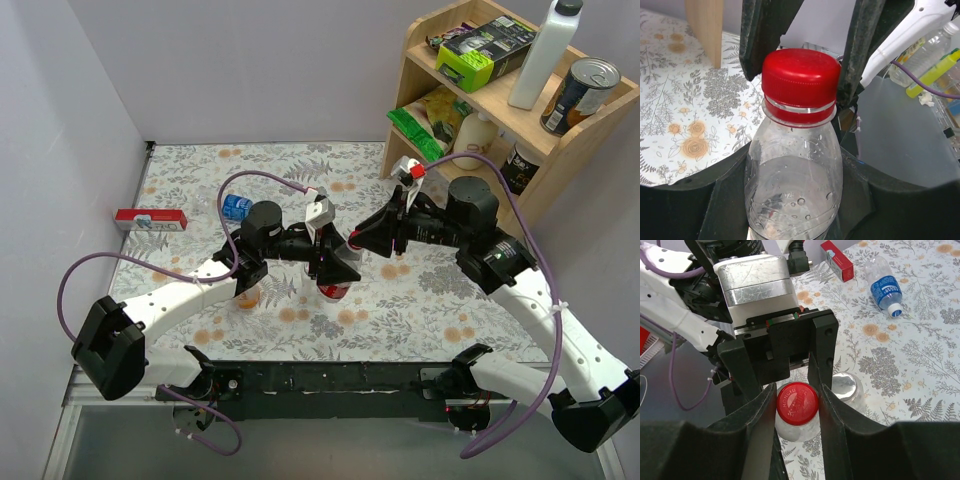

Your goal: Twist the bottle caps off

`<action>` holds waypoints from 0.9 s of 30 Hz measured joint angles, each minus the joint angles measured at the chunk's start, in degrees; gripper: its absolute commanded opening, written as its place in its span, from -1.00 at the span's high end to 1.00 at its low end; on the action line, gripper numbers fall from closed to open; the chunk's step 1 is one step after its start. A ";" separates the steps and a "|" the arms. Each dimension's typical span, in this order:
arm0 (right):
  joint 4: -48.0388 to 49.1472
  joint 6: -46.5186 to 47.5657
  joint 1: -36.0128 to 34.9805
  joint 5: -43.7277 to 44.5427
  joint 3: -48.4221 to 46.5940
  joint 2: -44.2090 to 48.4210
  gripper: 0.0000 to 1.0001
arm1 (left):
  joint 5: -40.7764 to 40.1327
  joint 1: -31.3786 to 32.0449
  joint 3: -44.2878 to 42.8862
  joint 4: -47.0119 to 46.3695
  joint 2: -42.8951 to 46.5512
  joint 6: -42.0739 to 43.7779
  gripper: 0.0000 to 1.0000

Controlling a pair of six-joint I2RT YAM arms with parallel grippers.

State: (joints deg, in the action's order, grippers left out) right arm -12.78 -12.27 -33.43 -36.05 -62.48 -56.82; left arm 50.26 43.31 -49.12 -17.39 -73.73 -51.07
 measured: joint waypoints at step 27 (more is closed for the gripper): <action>3.45 -13.62 -13.14 39.10 4.48 5.16 -0.46 | -25.22 4.46 -1.36 2.49 -0.07 1.73 0.20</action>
State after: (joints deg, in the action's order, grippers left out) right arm -9.32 -25.89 -46.57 3.05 -58.00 -51.66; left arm 25.04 47.77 -50.48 -14.90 -73.80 -49.34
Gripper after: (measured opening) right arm 0.759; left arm 0.534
